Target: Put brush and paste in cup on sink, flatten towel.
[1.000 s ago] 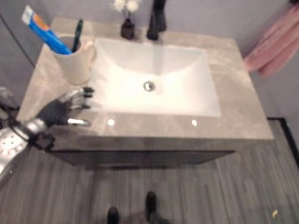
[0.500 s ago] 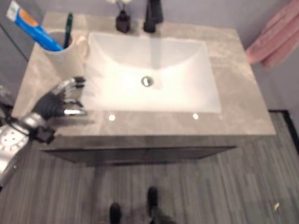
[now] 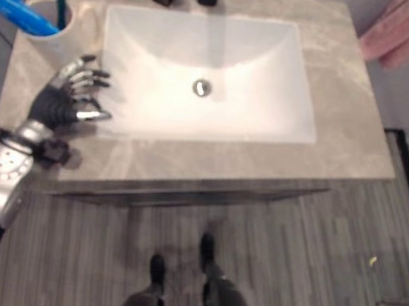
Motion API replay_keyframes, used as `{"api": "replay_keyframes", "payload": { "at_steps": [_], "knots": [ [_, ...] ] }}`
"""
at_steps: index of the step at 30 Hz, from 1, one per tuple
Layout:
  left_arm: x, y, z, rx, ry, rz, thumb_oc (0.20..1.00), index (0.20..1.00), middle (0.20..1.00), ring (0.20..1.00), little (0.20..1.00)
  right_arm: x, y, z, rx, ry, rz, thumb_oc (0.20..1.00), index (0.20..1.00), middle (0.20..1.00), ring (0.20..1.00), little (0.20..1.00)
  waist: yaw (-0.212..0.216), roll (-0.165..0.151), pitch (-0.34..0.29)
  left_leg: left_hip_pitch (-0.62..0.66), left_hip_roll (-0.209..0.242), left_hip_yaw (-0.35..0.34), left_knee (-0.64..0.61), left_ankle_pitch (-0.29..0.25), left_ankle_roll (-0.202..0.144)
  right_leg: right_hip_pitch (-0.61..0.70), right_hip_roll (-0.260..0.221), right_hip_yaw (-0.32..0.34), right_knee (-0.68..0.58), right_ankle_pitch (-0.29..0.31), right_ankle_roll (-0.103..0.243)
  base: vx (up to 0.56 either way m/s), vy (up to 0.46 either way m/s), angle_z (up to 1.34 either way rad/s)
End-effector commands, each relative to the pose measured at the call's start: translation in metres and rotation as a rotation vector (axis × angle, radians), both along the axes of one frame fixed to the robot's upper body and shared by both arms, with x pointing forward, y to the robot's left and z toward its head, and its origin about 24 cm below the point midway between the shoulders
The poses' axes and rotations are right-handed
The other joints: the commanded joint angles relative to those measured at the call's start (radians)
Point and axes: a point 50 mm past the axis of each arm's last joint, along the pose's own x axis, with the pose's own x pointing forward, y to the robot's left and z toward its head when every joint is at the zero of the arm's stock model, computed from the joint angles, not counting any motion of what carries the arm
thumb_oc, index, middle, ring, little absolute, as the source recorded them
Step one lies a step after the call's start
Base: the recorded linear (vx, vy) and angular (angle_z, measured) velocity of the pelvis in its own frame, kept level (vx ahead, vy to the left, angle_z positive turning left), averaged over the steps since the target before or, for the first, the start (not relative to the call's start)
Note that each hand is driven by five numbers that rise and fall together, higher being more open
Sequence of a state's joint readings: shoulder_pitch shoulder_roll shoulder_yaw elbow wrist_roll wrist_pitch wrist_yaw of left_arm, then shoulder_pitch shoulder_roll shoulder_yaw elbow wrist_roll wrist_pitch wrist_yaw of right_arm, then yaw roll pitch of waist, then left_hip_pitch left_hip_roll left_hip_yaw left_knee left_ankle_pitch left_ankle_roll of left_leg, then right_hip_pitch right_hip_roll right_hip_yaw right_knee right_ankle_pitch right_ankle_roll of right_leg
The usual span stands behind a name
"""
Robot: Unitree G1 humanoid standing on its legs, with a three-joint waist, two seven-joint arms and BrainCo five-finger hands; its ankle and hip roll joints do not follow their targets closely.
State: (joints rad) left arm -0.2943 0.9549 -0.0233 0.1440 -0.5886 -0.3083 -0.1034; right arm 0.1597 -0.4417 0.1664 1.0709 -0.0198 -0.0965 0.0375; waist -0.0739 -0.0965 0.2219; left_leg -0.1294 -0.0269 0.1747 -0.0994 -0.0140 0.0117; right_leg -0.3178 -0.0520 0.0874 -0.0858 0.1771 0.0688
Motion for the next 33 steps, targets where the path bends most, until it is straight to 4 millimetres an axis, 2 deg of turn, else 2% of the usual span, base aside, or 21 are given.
{"api": "replay_keyframes", "payload": {
  "at_steps": [1,9,13,19,26,33],
  "knots": [
    [0.003,0.004,0.019,0.043,-0.081,0.037,1.0,1.0,1.0,1.0,1.0,-0.002,-0.014,0.005,-0.038,0.002,-0.033,1.0,1.0,1.0,1.0,1.0,-0.022,0.023,-0.001,-0.062,0.015,-0.058,0.012,-0.027,0.021,0.076,-0.057,-0.061,-0.001,-0.094,0.057,0.0,0.0,0.0],
    [0.006,-0.003,0.029,0.042,-0.13,0.026,1.0,1.0,1.0,1.0,1.0,0.01,-0.014,0.008,-0.029,-0.047,-0.048,1.0,1.0,1.0,1.0,1.0,-0.027,0.018,0.011,-0.074,0.017,-0.057,0.012,-0.027,0.019,0.06,-0.056,-0.057,-0.001,-0.093,0.057,0.01,0.002,-0.01],
    [0.006,-0.002,0.032,0.048,-0.138,0.032,1.0,1.0,1.0,1.0,1.0,0.009,-0.015,0.008,-0.03,-0.049,-0.051,1.0,1.0,1.0,1.0,1.0,-0.027,0.017,0.012,-0.076,0.019,-0.052,0.012,-0.028,0.018,0.056,-0.056,-0.054,-0.001,-0.093,0.056,0.0,0.001,-0.01],
    [0.003,0.003,0.045,0.083,-0.158,0.038,1.0,1.0,1.0,1.0,1.0,0.006,-0.019,0.01,-0.036,-0.044,-0.057,1.0,1.0,1.0,1.0,1.0,-0.028,0.02,0.02,-0.085,0.019,-0.053,0.012,-0.024,0.016,0.047,-0.056,-0.053,-0.001,-0.091,0.058,0.0,0.0,0.0],
    [0.003,0.018,0.06,0.087,-0.185,0.098,1.0,1.0,1.0,1.0,1.0,0.002,-0.023,0.01,-0.041,-0.024,-0.068,1.0,1.0,1.0,1.0,1.0,-0.028,0.027,0.018,-0.104,0.016,-0.055,0.012,-0.019,0.015,0.03,-0.058,-0.052,-0.001,-0.085,0.063,0.0,0.0,0.0],
    [0.004,0.022,0.063,0.095,-0.173,0.104,1.0,1.0,1.0,1.0,1.0,0.003,-0.025,0.01,-0.042,-0.024,-0.066,1.0,1.0,1.0,1.0,1.0,-0.025,0.031,0.013,-0.107,0.015,-0.062,0.012,-0.019,0.013,0.031,-0.059,-0.057,-0.001,-0.09,0.06,0.0,0.0,0.0]
  ]
}}
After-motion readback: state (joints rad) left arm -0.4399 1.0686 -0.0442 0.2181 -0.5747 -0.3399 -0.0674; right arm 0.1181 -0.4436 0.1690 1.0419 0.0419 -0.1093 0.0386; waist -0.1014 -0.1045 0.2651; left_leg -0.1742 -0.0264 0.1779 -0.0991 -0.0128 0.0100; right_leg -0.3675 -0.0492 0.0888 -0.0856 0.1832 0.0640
